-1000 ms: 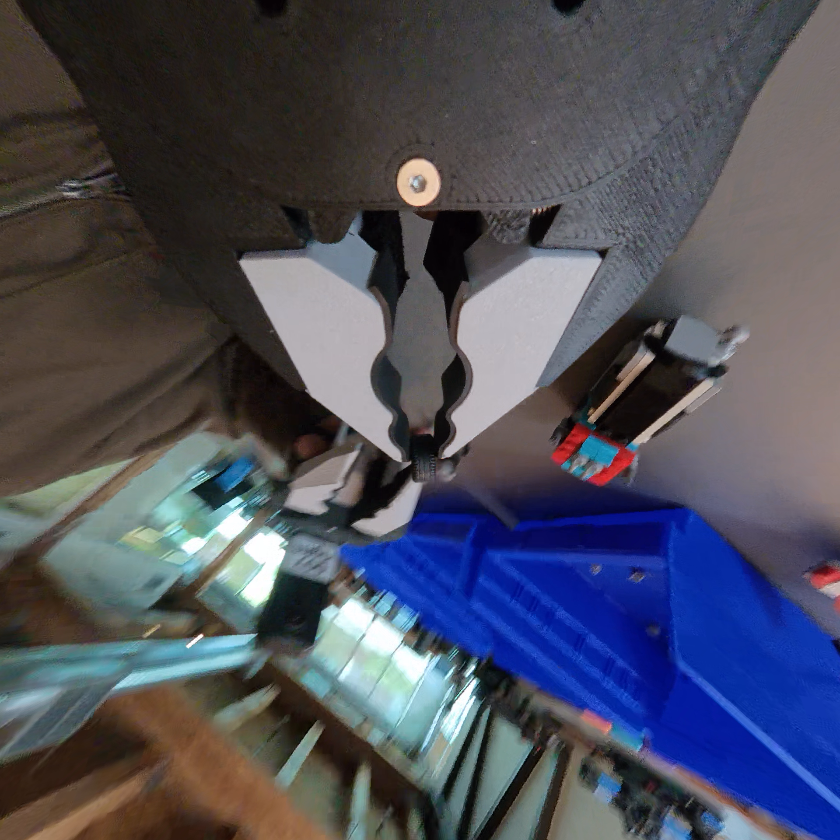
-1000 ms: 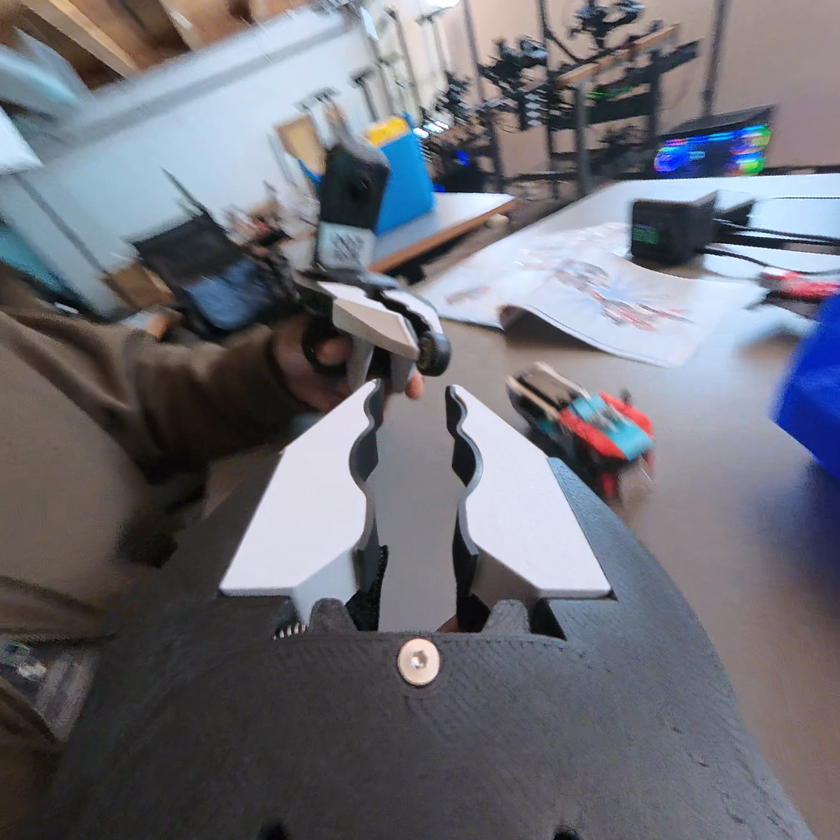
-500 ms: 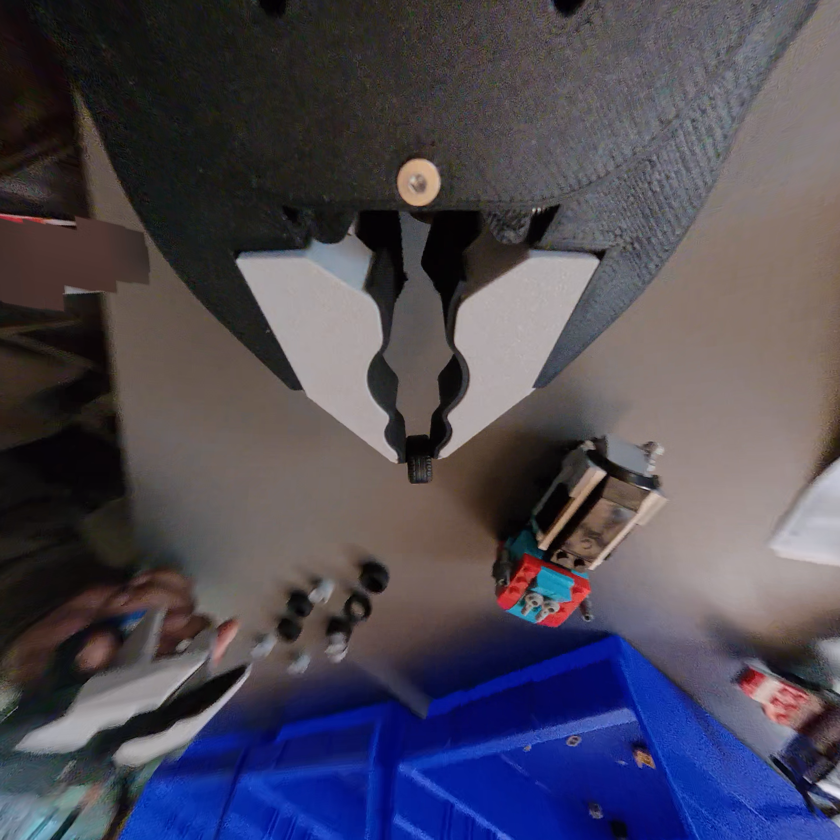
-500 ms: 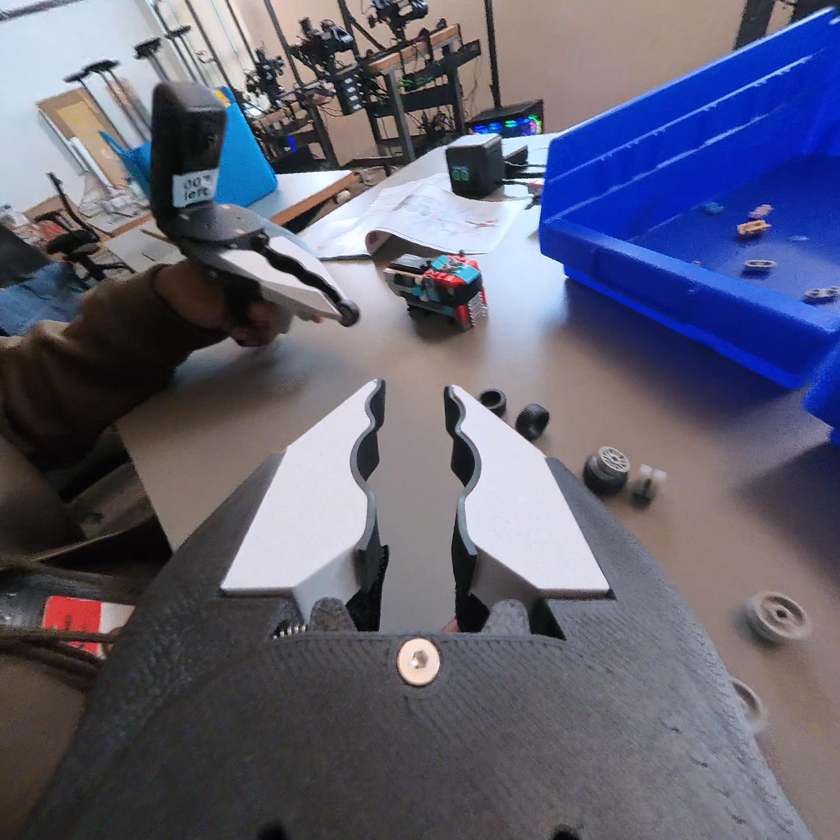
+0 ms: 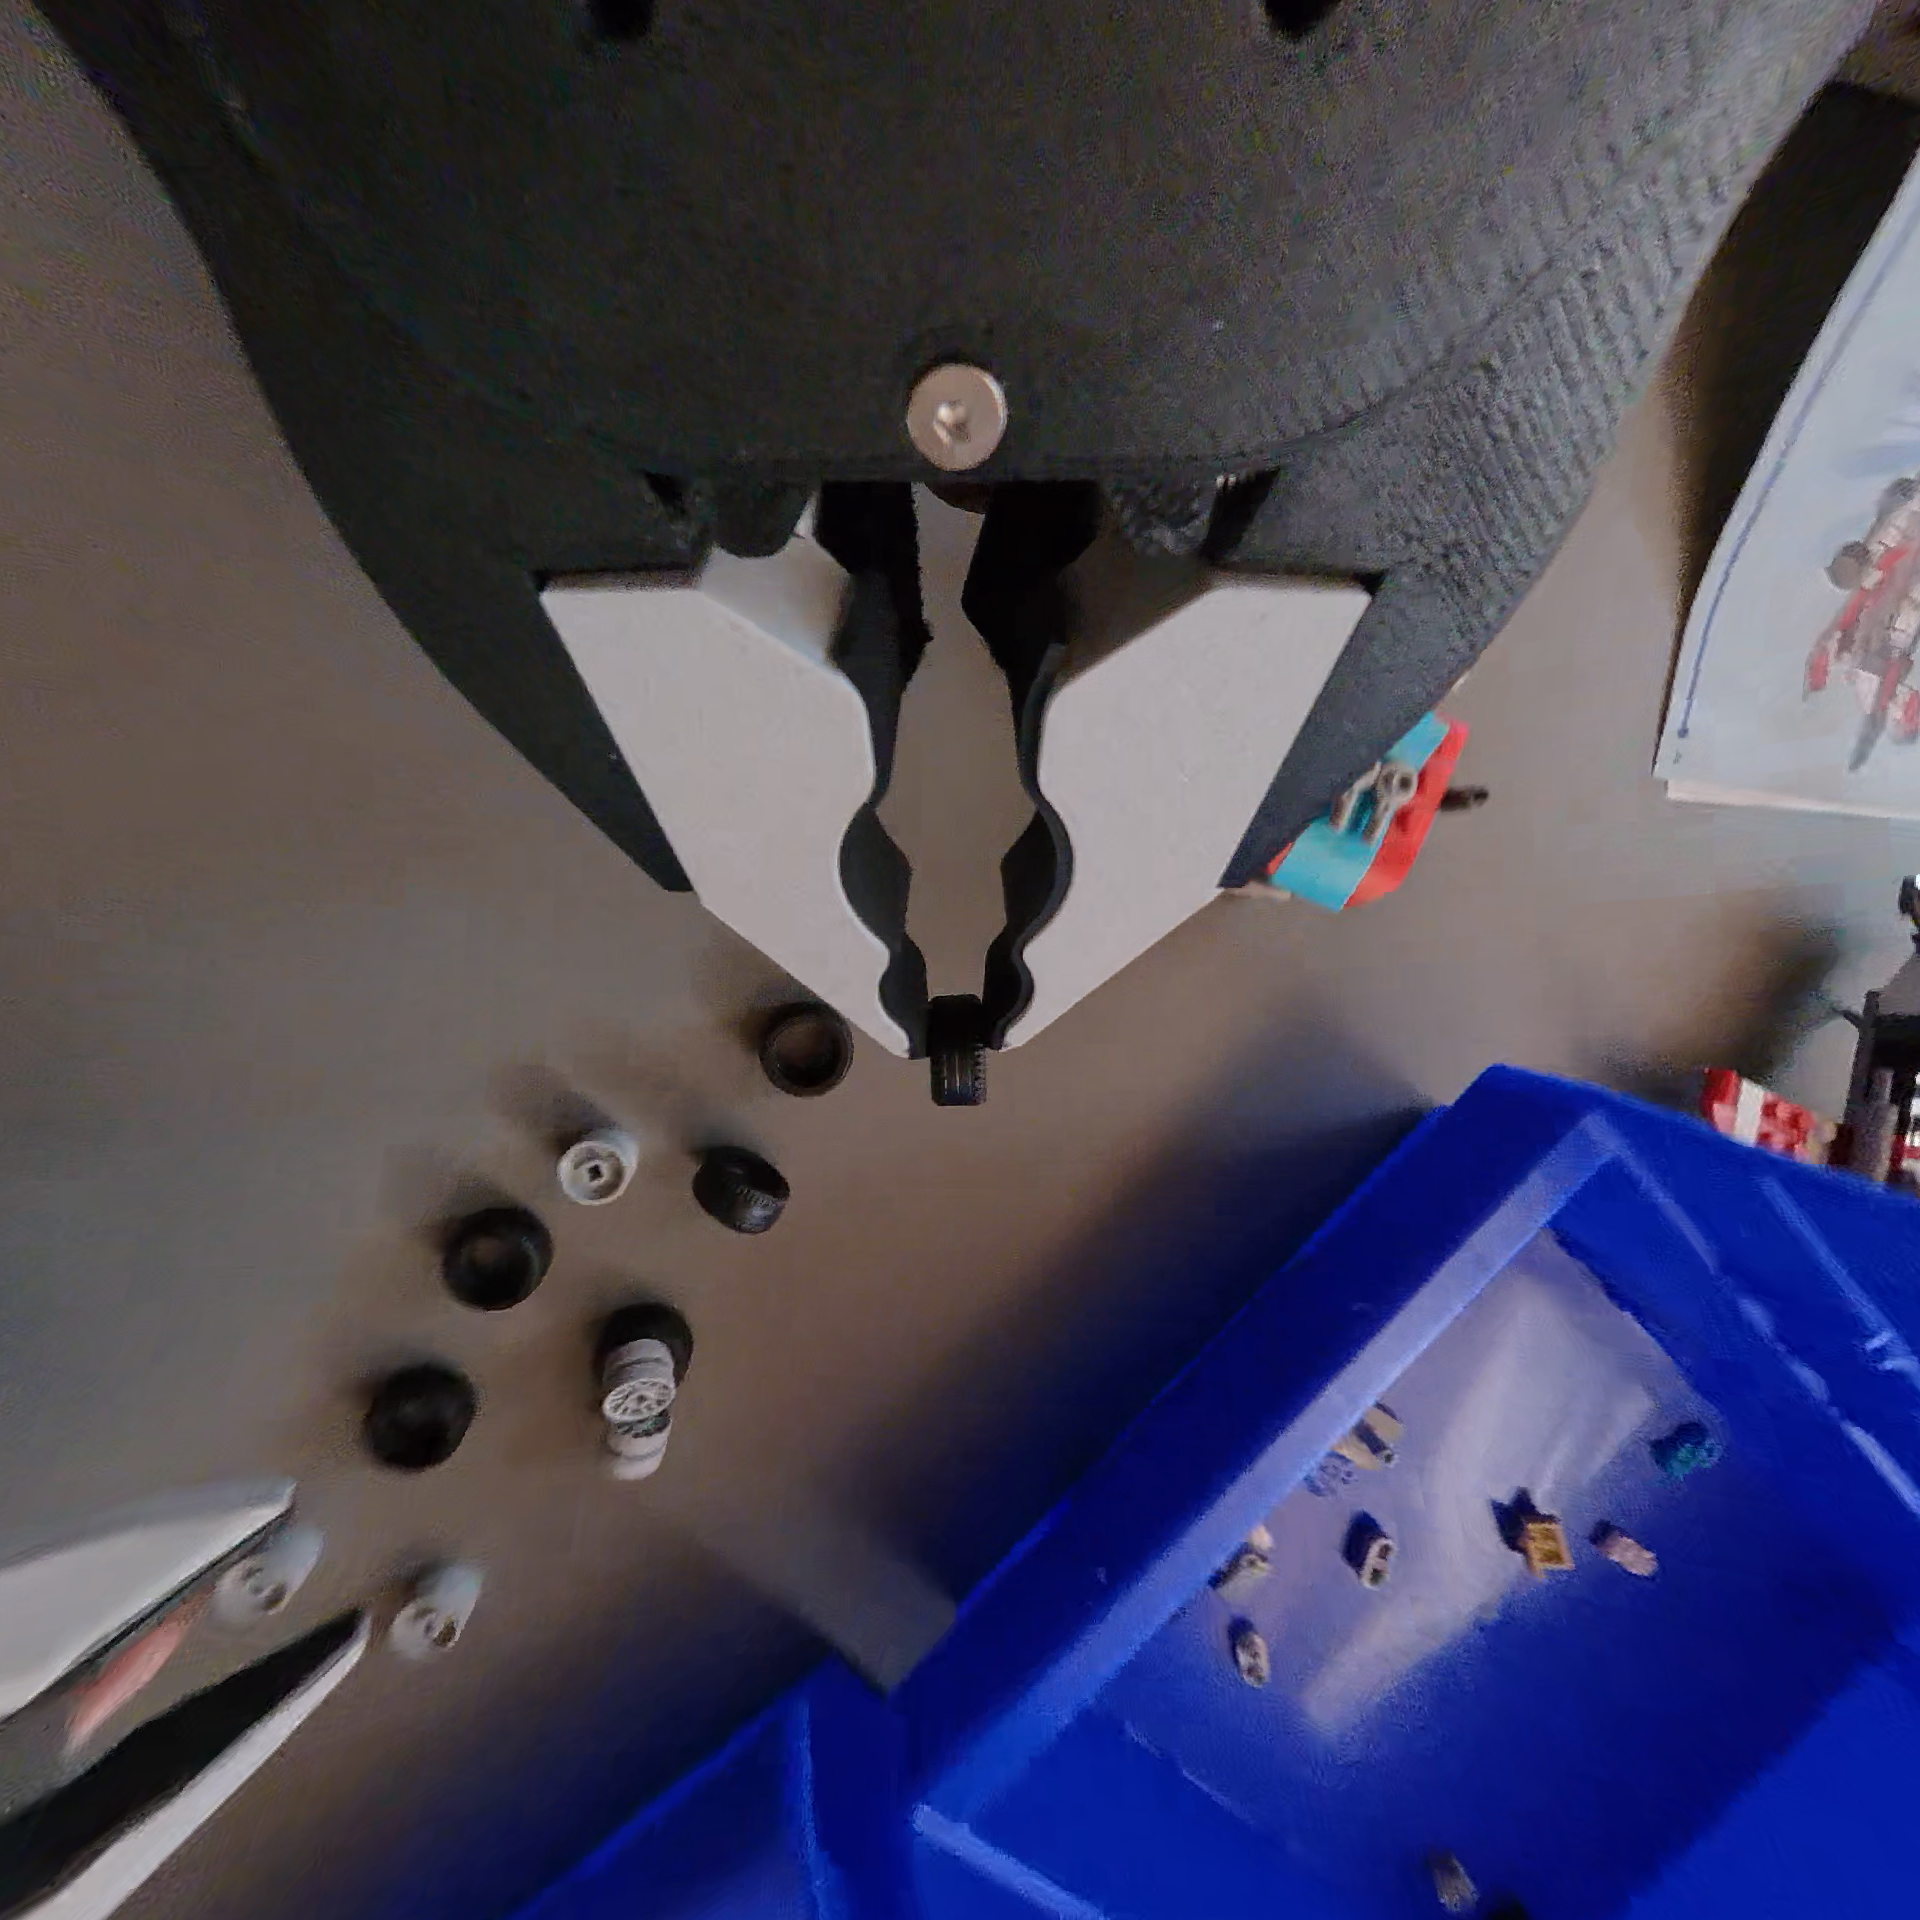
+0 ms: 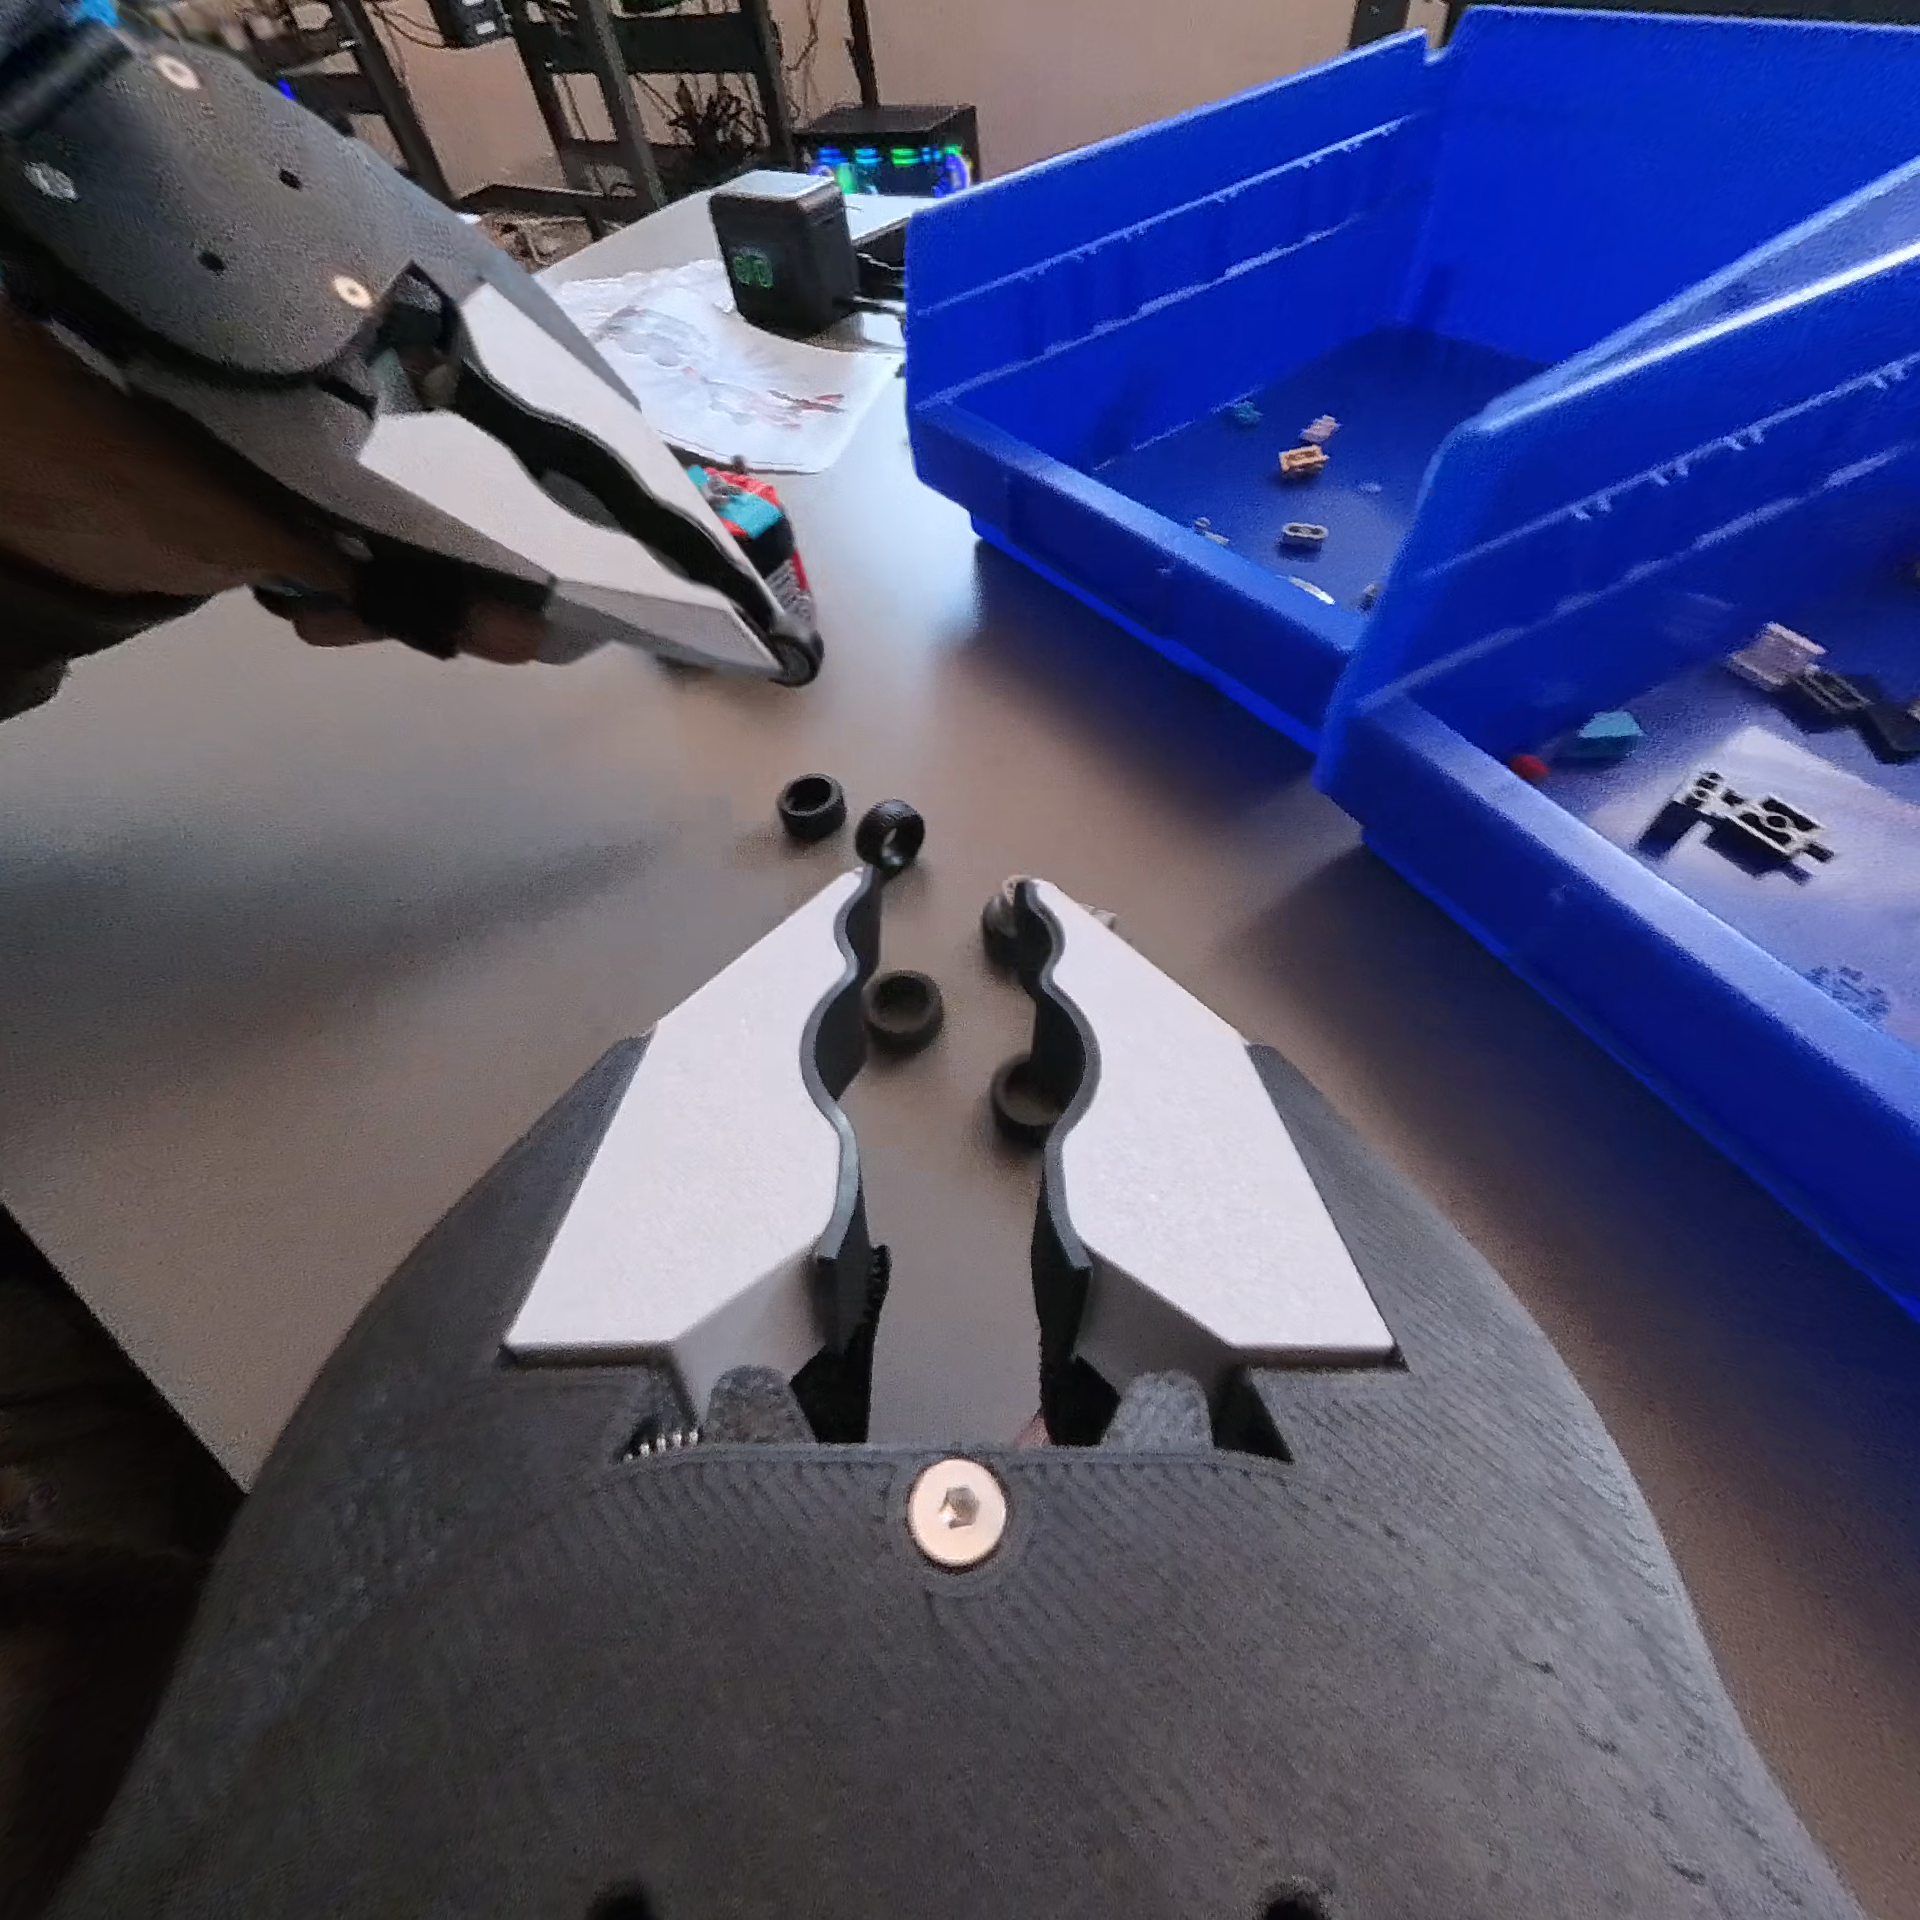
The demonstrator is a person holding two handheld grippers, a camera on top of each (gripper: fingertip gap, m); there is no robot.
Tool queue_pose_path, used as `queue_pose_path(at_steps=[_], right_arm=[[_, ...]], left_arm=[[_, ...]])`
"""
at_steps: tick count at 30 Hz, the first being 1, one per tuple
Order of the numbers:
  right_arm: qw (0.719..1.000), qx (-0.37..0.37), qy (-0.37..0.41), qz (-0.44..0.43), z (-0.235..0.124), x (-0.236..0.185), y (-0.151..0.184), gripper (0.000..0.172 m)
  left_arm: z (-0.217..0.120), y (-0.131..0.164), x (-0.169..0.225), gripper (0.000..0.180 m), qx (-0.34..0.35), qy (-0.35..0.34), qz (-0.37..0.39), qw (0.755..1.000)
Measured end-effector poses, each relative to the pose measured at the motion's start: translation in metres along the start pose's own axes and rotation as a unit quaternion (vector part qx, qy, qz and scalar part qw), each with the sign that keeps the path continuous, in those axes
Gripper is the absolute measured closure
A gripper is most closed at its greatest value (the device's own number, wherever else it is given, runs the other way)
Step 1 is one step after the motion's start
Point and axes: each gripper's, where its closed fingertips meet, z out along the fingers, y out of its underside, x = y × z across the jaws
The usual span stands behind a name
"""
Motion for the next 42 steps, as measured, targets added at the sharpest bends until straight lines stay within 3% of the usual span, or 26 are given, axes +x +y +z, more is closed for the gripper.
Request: queue_pose_path(at_steps=[6,9,13,21,26,33,37,42], right_arm=[[1.000,-0.002,0.015,0.020,-0.011,0.016,0.006,0.146],[0.999,-0.006,0.016,0.028,-0.014,0.020,0.008,0.146],[0.999,-0.003,0.014,0.029,-0.019,0.021,0.008,0.146],[0.999,-0.009,0.004,0.031,-0.018,0.018,0.014,0.146],[1.000,-0.010,-0.004,0.019,-0.017,0.013,0.011,0.145],[0.996,-0.038,-0.051,-0.058,0.005,-0.006,0.009,0.142],[0.989,-0.074,-0.061,-0.112,0.023,-0.004,0.007,0.141],[0.974,-0.131,-0.077,-0.169,0.032,0.014,0.017,0.141]], left_arm=[[0.030,-0.007,-0.015,0.170,-0.107,-0.083,0.074,0.988],[0.041,-0.002,-0.011,0.169,-0.151,-0.066,0.092,0.982],[0.044,-0.001,-0.002,0.165,-0.155,-0.032,0.094,0.983],[0.038,0.000,0.008,0.152,-0.119,0.018,0.064,0.991],[0.010,-0.009,0.012,0.147,-0.031,0.059,0.005,0.998],[-0.033,0.004,0.036,0.146,0.096,0.190,-0.100,0.972],[-0.036,0.016,0.040,0.145,0.132,0.198,-0.117,0.964],[-0.041,0.026,0.048,0.145,0.163,0.210,-0.087,0.960]])
